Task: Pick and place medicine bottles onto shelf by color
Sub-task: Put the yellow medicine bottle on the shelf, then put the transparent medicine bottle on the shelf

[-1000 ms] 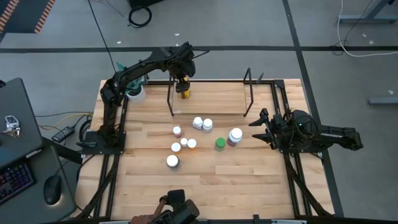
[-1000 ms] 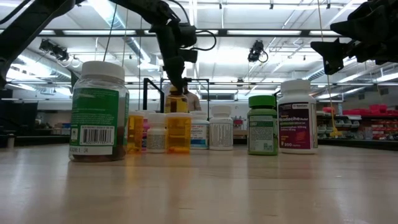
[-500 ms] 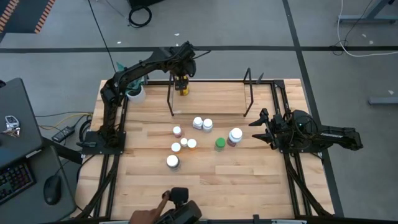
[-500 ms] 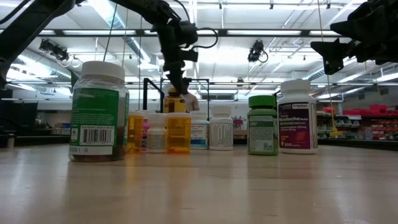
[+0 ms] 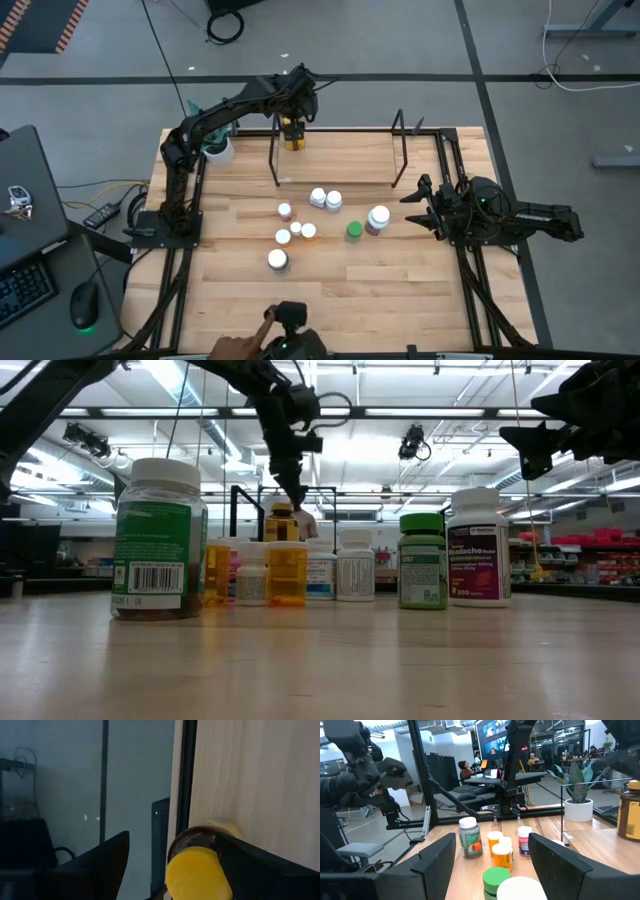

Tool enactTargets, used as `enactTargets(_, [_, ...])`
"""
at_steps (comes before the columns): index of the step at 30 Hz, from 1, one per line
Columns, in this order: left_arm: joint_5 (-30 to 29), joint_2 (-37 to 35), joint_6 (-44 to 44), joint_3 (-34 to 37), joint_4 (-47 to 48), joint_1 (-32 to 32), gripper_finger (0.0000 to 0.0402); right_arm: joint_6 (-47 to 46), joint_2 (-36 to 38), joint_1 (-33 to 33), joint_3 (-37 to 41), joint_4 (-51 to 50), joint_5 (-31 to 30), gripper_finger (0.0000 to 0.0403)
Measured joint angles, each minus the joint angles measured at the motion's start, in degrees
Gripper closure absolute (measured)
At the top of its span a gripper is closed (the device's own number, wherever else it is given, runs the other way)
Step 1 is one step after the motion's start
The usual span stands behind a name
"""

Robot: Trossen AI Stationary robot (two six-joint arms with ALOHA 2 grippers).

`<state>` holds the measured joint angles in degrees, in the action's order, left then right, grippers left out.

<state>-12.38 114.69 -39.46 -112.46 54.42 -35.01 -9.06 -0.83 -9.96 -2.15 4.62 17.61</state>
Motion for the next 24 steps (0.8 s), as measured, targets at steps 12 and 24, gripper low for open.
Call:
enactTargets(12, [21.71, -10.47, 10.41, -0.04, 9.25, 8.77, 0.0106, 0.0, 0.01, 0.0, 0.0, 0.0, 0.0, 0.0146])
enactTargets(24, [16.7, -19.68, 28.9, 6.4, 19.72, 29.41, 0.0169, -0.01, 0.01, 0.0, 0.0, 0.04, 0.02, 0.0146])
